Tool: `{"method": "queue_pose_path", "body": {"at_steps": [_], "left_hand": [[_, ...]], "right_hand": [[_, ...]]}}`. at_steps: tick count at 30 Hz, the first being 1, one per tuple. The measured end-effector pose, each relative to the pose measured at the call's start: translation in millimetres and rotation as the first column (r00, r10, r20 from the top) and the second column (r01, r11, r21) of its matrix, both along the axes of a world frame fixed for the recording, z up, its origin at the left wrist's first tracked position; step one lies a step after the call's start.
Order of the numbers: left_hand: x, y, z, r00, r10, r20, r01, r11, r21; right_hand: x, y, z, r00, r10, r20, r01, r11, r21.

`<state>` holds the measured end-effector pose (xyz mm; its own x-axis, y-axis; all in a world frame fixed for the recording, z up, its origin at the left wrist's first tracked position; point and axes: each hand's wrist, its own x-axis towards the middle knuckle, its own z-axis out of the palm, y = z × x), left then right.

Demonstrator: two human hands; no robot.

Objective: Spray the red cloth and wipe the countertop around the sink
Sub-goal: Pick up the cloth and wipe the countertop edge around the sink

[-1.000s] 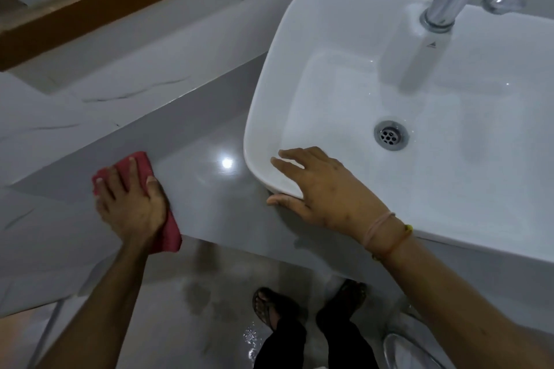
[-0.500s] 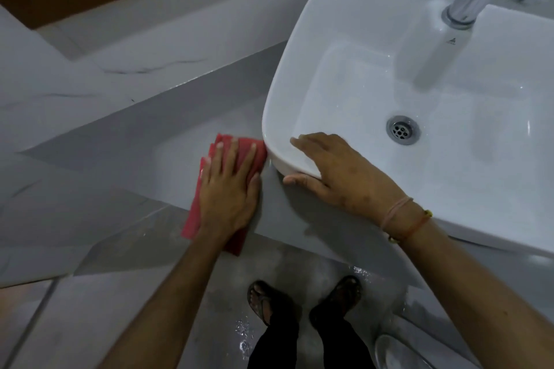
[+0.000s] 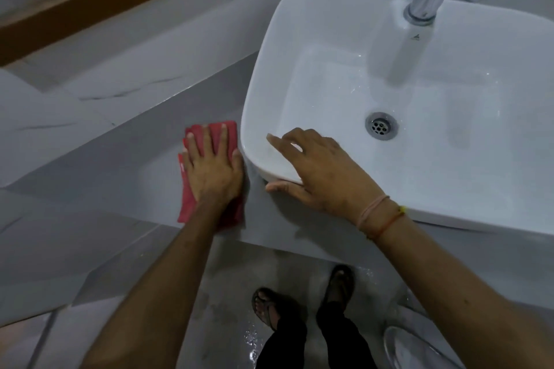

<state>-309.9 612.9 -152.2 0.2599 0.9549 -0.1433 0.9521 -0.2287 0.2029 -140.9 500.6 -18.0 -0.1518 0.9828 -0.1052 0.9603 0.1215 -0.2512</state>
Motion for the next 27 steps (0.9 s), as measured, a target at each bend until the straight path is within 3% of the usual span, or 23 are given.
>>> {"method": "queue_pose_path", "body": {"at_steps": [2, 4, 5, 7, 10, 12, 13, 15, 19, 22, 27], "left_hand": [[-7, -17, 4, 0.999, -0.044, 0.026, 0.044, 0.999, -0.02], [-14, -29, 13, 0.994, -0.068, 0.09, 0.074, 0.995, -0.064], [-20, -34, 18, 0.989, -0.035, 0.143, 0.047, 0.995, -0.082], [-35, -40, 28, 0.964, 0.143, 0.225, -0.124, 0.988, -0.096], [-48, -51, 39, 0.904, 0.374, 0.204, -0.357, 0.927, -0.12], [-48, -54, 40, 0.897, 0.403, 0.183, -0.379, 0.912, -0.153], [-48, -51, 41, 0.884, 0.426, 0.191, -0.396, 0.901, -0.177], [-47, -38, 39, 0.838, 0.512, 0.188, -0.464, 0.851, -0.247], [-49, -14, 33, 0.712, 0.682, 0.17, -0.562, 0.697, -0.445], [-52, -3, 32, 0.644, 0.732, 0.223, -0.547, 0.644, -0.534], [-70, 2, 43, 0.62, 0.734, 0.276, -0.352, 0.575, -0.739]], "right_hand": [[-2, -5, 6, 1.0, -0.002, 0.009, 0.001, 0.991, 0.133], [-5, -16, 8, 1.0, 0.007, -0.022, 0.002, 0.923, 0.385], [-10, -24, 6, 0.999, 0.032, -0.044, -0.007, 0.874, 0.487], [-34, -37, -5, 0.989, 0.126, -0.072, -0.071, 0.855, 0.514], [-82, -41, -32, 0.976, 0.086, -0.198, -0.025, 0.956, 0.292], [-106, -31, -49, 0.913, -0.166, -0.373, 0.18, 0.984, 0.004], [-111, -23, -55, 0.858, -0.318, -0.404, 0.284, 0.948, -0.144], [-118, -4, -68, 0.77, -0.508, -0.386, 0.422, 0.859, -0.289], [-135, 30, -74, 0.652, -0.653, -0.386, 0.531, 0.756, -0.383], [-136, 46, -77, 0.463, -0.799, -0.384, 0.639, 0.601, -0.48], [-129, 54, -74, 0.092, -0.842, -0.531, 0.473, 0.506, -0.721]]}}
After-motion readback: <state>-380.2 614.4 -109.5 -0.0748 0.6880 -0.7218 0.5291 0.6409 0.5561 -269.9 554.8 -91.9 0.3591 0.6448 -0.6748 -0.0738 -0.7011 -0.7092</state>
